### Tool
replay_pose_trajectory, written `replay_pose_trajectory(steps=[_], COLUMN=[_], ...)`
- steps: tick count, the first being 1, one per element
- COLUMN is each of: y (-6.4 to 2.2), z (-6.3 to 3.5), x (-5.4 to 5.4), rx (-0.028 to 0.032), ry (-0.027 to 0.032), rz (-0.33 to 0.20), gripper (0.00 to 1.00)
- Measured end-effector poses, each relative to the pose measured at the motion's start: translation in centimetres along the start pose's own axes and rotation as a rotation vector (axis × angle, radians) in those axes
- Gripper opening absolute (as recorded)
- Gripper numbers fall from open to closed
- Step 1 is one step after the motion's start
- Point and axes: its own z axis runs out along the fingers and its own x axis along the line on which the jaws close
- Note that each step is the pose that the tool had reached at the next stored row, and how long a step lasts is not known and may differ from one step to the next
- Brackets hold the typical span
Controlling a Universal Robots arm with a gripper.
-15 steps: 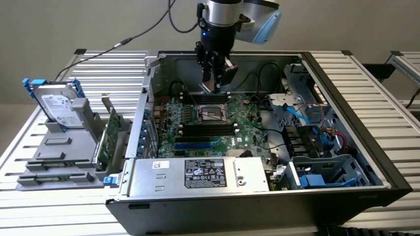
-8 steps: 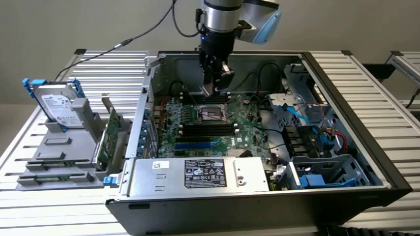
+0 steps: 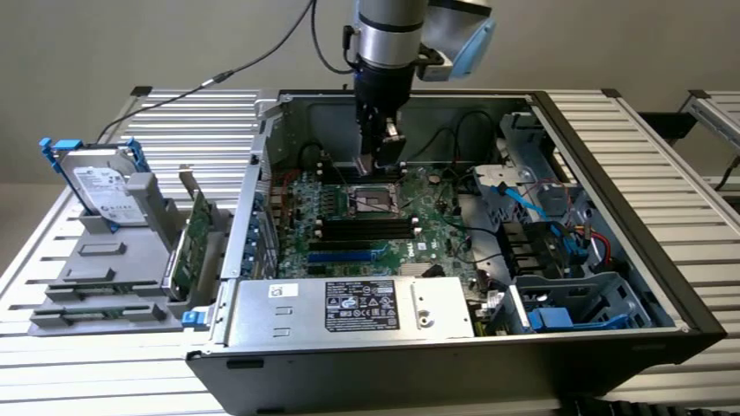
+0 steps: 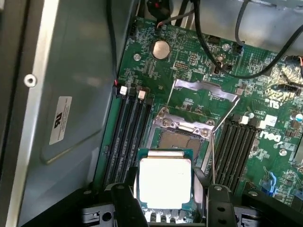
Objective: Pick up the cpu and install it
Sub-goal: 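Place the cpu into insertion slot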
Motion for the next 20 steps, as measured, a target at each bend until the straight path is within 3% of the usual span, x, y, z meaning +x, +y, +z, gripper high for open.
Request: replay_pose_trajectory(steps=[9,11,15,20], y=[0.01,0.10,0.11,0.10], z=[1.49,2.00,2.52,2.53], x=[-0.1,-0.1,-0.1,-0.1], rx=[-0.0045,-0.0083,-0.0100,-0.0106], ry=[0.0050,0.0102,0.0113,0.0118], rz=[0.165,0.201,0.272,0.289], gripper=[0.55,0.55,0.55,0.55])
